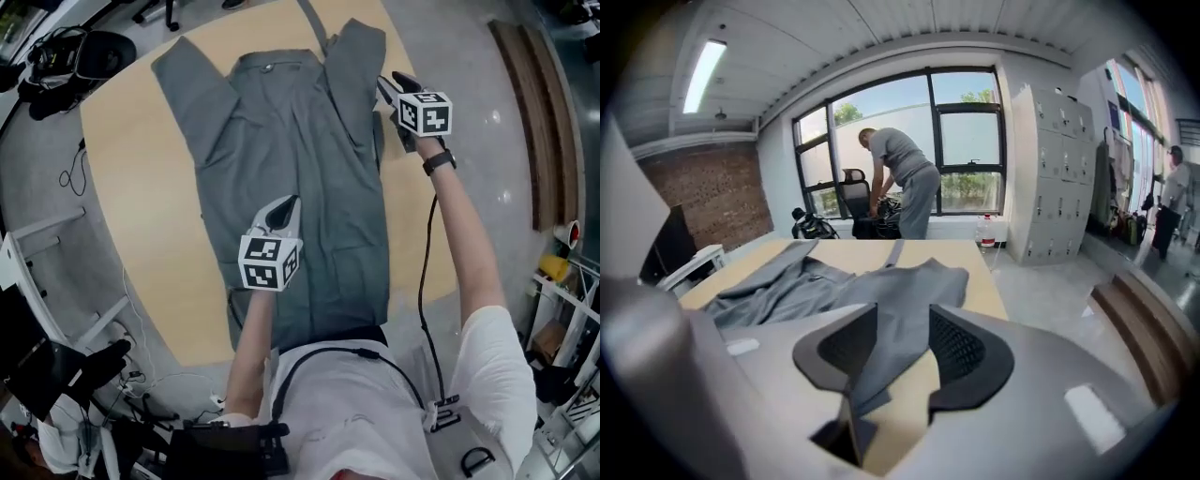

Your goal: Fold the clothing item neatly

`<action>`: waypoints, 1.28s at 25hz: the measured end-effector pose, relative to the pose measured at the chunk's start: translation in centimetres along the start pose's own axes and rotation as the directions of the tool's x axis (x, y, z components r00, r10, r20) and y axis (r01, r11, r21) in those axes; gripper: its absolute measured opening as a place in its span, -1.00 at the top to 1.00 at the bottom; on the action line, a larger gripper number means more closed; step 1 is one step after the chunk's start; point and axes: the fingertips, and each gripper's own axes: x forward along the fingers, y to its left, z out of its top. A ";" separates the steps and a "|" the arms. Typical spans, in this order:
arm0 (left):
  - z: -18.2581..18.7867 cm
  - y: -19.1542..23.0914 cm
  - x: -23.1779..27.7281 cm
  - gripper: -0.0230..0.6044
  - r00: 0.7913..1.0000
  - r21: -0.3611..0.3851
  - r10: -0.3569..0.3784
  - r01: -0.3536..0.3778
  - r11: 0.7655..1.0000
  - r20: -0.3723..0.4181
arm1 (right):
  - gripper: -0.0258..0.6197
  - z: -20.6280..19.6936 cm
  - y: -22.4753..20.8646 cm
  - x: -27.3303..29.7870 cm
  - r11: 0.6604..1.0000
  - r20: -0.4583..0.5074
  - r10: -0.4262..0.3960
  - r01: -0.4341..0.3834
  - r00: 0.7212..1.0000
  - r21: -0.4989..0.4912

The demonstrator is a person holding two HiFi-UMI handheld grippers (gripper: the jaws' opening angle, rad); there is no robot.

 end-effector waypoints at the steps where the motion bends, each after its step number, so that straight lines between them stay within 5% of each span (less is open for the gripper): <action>1: 0.1 0.2 0.7 0.91 1.000 -0.003 0.001 -0.001 1.000 -0.005 | 0.34 0.8 -1.6 1.7 1.000 -0.004 -0.016 0.016 1.000 0.022; 8: -1.9 1.6 1.8 0.91 0.997 -0.014 0.037 -0.038 0.999 -0.066 | 0.16 3.1 -8.7 10.3 0.989 -0.059 -0.116 0.121 0.992 0.084; 11: -3.3 1.7 1.6 0.91 0.995 -0.029 0.032 -0.035 0.999 -0.097 | 0.43 2.4 -9.9 11.6 0.988 -0.133 -0.145 0.151 0.980 0.039; 13: -3.9 1.7 1.6 0.91 0.993 -0.022 0.030 -0.033 0.999 -0.115 | 0.79 1.5 -9.6 11.6 0.987 -0.174 -0.159 0.157 0.972 -0.025; 15: -3.9 1.9 1.6 0.91 0.993 -0.025 0.027 -0.030 0.999 -0.113 | 0.83 1.0 -9.4 11.0 0.988 -0.163 -0.153 0.151 0.975 -0.026; 17: -3.2 2.0 1.6 0.91 0.996 -0.046 0.013 -0.017 0.999 -0.089 | 0.83 1.4 -10.3 9.2 0.983 -0.097 -0.137 0.147 0.986 0.108; 21: -2.1 1.5 1.3 0.91 0.999 -0.054 -0.021 0.018 0.998 -0.049 | 0.83 1.7 -15.1 1.4 0.916 0.051 -0.176 0.145 0.983 0.375; 27: -1.2 0.9 -1.1 0.91 0.999 -0.067 -0.037 0.038 0.997 0.006 | 0.83 1.0 -21.0 -11.5 0.892 0.064 -0.326 0.284 0.943 0.351; 32: -1.5 1.5 -3.3 0.91 0.999 -0.094 -0.025 0.028 0.995 0.030 | 0.82 1.6 -22.4 -16.4 0.871 0.061 -0.392 0.349 0.918 0.346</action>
